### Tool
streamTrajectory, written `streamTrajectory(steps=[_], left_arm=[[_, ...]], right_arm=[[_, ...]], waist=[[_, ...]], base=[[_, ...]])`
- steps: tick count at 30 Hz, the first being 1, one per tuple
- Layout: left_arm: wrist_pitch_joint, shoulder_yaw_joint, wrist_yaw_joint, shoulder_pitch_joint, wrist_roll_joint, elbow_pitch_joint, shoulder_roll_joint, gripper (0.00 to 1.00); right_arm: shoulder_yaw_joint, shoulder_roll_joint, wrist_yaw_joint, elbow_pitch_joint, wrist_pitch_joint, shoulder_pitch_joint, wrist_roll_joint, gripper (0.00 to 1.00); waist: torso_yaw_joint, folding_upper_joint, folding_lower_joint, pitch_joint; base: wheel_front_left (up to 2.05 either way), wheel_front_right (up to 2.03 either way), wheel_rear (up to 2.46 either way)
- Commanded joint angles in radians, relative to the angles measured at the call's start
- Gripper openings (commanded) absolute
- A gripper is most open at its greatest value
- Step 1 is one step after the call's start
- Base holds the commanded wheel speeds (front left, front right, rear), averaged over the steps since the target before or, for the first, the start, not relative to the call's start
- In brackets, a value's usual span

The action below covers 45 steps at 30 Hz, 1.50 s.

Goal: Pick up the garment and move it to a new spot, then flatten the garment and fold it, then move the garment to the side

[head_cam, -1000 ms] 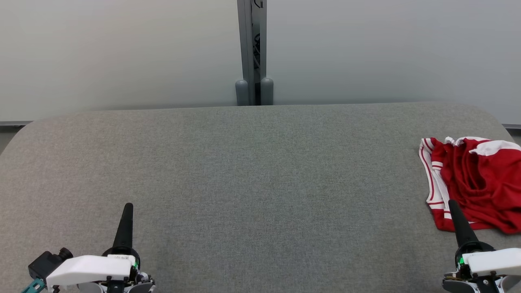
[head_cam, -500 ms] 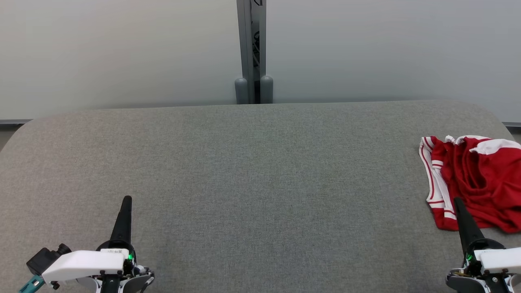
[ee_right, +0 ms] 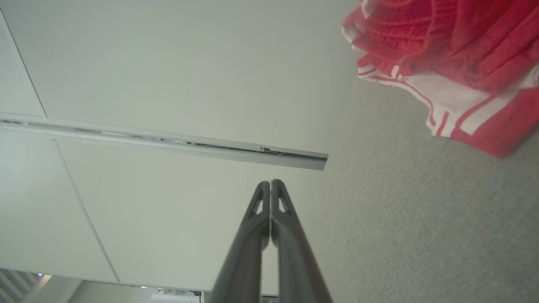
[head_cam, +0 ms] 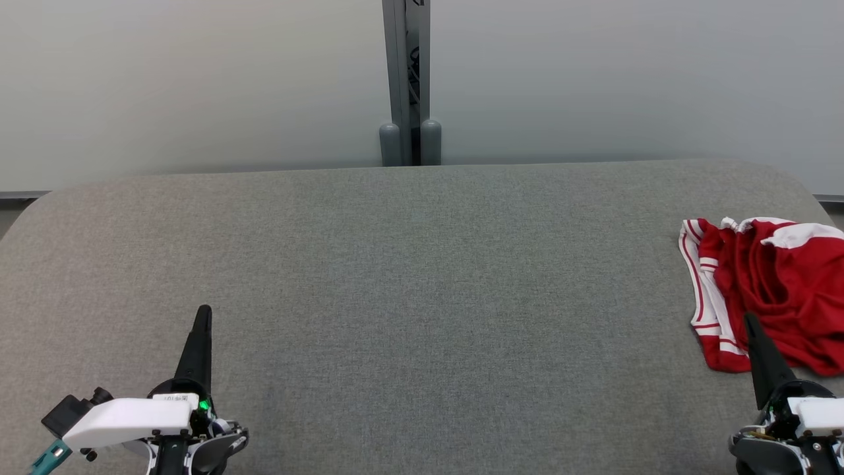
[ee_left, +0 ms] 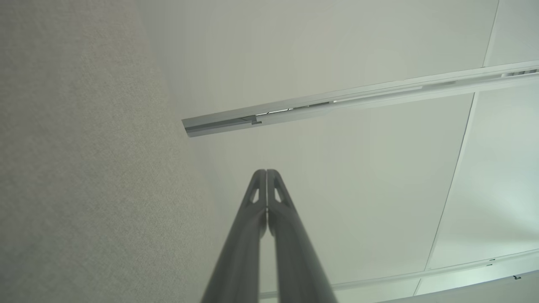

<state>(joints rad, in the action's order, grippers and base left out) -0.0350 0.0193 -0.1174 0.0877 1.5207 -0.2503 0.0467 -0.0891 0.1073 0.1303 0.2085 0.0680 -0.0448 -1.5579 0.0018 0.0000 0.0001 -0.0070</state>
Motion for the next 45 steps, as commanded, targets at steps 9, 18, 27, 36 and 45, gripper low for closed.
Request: streamTrajectory(steps=[9,18,27,36,45], left_arm=[[-0.017,0.009,-0.013,0.028,0.07,0.008,0.005,0.0],[-0.027,0.011,-0.018,0.028,0.103,0.009,0.006,0.0],[-0.027,0.011,-0.018,0.028,0.103,0.009,0.006,0.0],[-0.027,0.011,-0.018,0.028,0.103,0.009,0.006,0.0],[-0.027,0.011,-0.018,0.028,0.103,0.009,0.006,0.0]], right_arm=[[-0.02,0.011,0.001,-0.008,0.024,-0.016,-0.082,0.0],[-0.027,0.01,0.001,-0.009,0.036,-0.019,-0.124,0.0],[-0.029,0.008,0.001,-0.008,0.037,-0.02,-0.121,0.0],[-0.031,0.006,0.001,-0.008,0.039,-0.02,-0.119,0.0],[-0.033,0.004,0.001,-0.008,0.04,-0.02,-0.117,0.0]], waist=[[-0.001,0.0,-0.0001,0.004],[-0.002,0.0,-0.0001,0.007],[-0.002,0.0,-0.0001,0.007],[-0.002,0.0,-0.0001,0.007],[-0.002,0.0,-0.0001,0.007]], base=[[0.0,0.0,0.0],[0.0,0.0,0.0],[0.0,0.0,0.0],[0.0,0.0,0.0],[0.0,0.0,0.0]])
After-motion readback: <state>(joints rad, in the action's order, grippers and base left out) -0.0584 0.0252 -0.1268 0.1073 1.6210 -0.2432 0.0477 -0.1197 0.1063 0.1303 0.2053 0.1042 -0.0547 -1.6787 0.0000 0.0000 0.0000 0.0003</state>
